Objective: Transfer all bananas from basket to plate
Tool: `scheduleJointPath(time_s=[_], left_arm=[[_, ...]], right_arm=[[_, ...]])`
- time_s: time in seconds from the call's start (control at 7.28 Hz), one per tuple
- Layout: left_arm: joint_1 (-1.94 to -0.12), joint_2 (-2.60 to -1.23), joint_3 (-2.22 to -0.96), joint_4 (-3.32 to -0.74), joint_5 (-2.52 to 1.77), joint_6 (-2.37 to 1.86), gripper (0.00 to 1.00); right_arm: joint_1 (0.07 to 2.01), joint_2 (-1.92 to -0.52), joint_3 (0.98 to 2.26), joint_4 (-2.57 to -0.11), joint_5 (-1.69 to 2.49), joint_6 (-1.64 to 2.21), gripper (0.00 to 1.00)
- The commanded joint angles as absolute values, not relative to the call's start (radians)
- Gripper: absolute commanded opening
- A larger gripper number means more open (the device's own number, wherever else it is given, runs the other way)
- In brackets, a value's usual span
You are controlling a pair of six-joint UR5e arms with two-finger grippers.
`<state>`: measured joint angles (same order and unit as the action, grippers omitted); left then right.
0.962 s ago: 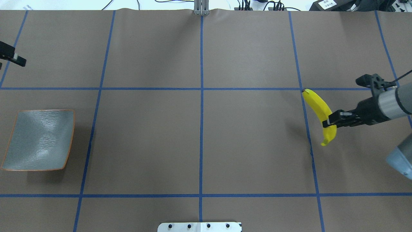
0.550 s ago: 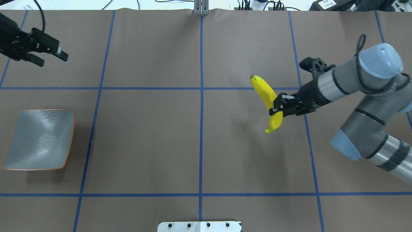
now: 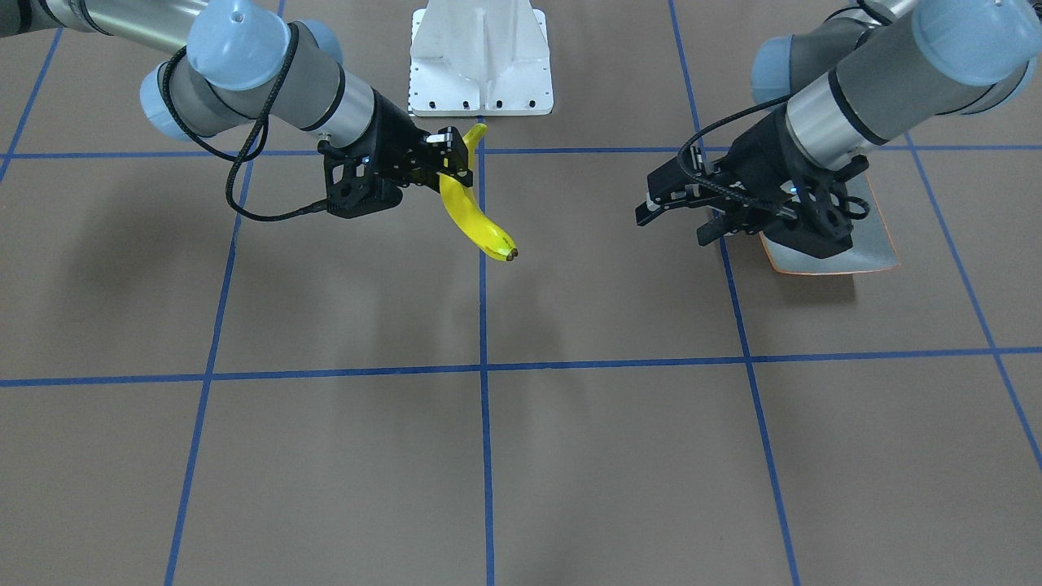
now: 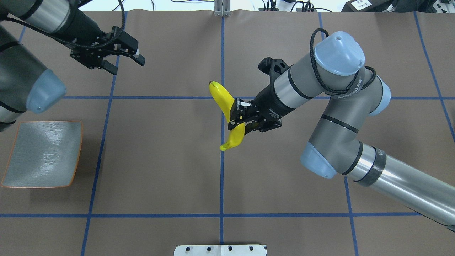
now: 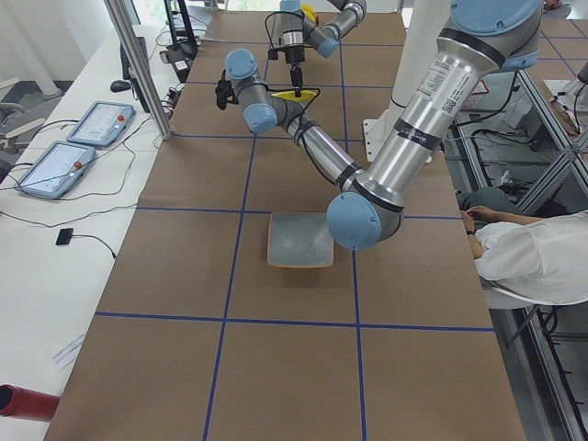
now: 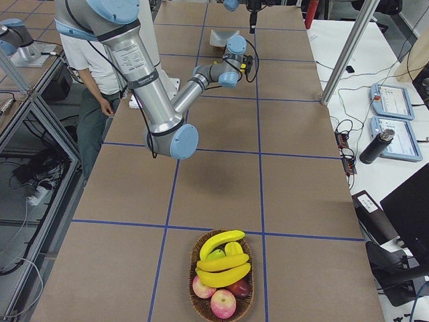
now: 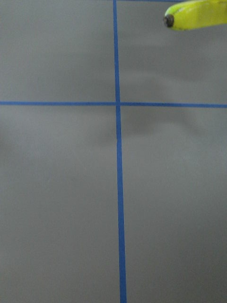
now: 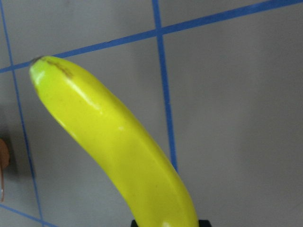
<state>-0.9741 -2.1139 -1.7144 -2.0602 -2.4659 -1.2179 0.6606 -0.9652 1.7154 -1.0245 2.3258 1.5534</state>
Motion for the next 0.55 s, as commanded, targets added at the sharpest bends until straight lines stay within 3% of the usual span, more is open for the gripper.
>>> scheduleJointPath(time_s=[0.0,0.41], left_arm=[[-0.853,-2.132,-1.672,-2.337,-2.242,-1.470,1.00],[-0.825,-2.161,-1.664,-2.458,-2.200,-1.601,1.00]], right_arm=[[0.655,-0.905,1.710,-1.020,2.287,1.684,0.00],[0.653,-0.865,1.704,-0.945,2.234,1.889,0.00]])
